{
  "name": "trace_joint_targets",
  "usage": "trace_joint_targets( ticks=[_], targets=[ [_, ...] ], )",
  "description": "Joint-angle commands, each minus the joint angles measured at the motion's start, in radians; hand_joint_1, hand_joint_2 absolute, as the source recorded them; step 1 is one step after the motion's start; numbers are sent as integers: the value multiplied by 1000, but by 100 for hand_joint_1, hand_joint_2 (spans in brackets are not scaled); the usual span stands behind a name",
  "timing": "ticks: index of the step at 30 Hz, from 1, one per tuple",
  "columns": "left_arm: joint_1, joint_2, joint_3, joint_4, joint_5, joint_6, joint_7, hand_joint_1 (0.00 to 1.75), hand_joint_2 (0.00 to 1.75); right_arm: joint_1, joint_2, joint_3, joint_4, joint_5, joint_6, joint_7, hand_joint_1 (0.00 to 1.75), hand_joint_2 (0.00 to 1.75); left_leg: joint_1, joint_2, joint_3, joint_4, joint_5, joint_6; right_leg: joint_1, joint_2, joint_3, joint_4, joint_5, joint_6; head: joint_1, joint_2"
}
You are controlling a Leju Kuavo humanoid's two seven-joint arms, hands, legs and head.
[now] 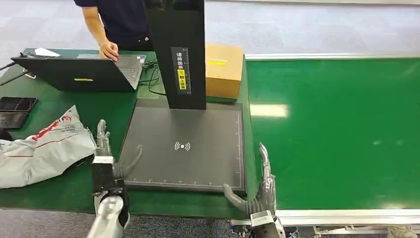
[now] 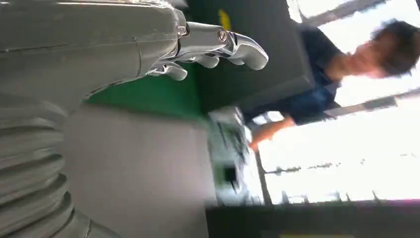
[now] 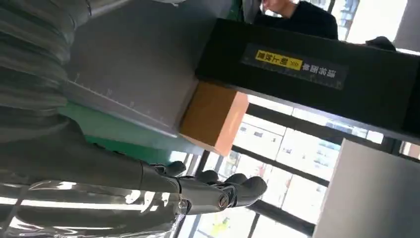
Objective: Moved the parcel from conveyor to table for the left to box.
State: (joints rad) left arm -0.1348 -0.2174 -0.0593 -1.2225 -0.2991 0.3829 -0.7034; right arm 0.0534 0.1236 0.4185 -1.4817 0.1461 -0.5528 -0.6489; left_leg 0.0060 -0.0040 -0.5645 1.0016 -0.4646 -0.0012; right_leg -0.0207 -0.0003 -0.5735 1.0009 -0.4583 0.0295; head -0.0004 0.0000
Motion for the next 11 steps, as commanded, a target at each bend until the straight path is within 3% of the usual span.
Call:
trace_joint_targets(
  ticks=[1, 11],
  targets=[
    [140, 19, -316, -165, 78, -24, 5, 0, 175, -46, 39, -2, 128, 87, -4, -49, 0, 175, 0, 2, 3, -2, 0, 0, 1, 1, 3, -2, 0, -2, 0, 0],
    [138, -11, -294, -139, 72, -116, 5, 0, 175, 3, 66, -15, 71, 110, -48, -49, 0, 175, 1, 0, 3, -1, 0, 0, 1, -1, 3, -1, 0, -2, 0, 0]
  ],
)
